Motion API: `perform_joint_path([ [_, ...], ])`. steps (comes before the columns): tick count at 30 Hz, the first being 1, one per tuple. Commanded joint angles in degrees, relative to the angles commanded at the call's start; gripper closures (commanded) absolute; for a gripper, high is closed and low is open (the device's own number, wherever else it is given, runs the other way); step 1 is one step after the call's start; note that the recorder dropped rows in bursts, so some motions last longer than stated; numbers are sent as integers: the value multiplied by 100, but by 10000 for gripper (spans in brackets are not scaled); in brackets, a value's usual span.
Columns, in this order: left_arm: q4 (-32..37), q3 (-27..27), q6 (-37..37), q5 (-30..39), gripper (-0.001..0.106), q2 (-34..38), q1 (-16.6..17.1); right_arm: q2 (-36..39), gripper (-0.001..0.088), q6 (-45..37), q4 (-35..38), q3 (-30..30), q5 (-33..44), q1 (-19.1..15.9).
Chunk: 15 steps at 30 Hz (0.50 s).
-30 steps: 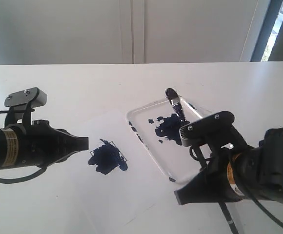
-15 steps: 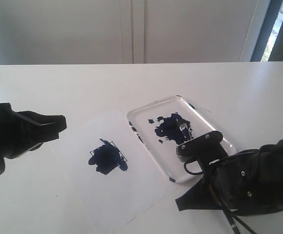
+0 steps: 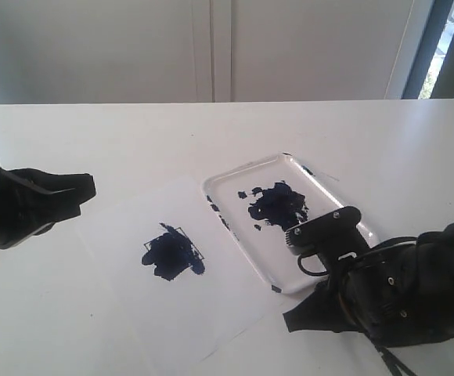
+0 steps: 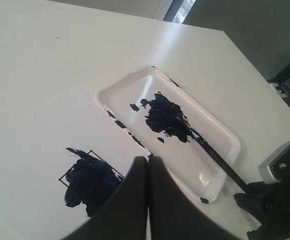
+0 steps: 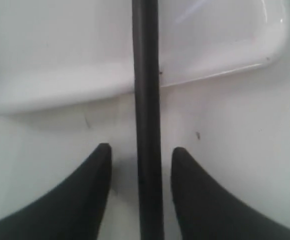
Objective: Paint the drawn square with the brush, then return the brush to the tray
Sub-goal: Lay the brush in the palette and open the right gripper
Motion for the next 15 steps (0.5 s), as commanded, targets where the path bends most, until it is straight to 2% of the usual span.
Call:
perform_joint_path([
  [2, 43, 0, -50, 86, 1053, 0, 0, -106, 237, -26, -27, 0, -98, 0],
  [9, 190, 0, -50, 90, 1053, 0, 0, -1067, 235, -58, -27, 0, -358, 0],
  [11, 190, 0, -50, 125, 1053, -4, 0, -1481, 266, -123, -27, 0, -577, 0],
  [15, 190, 12, -50, 322, 1053, -112, 0, -2537, 443, -340, -27, 0, -757, 0],
])
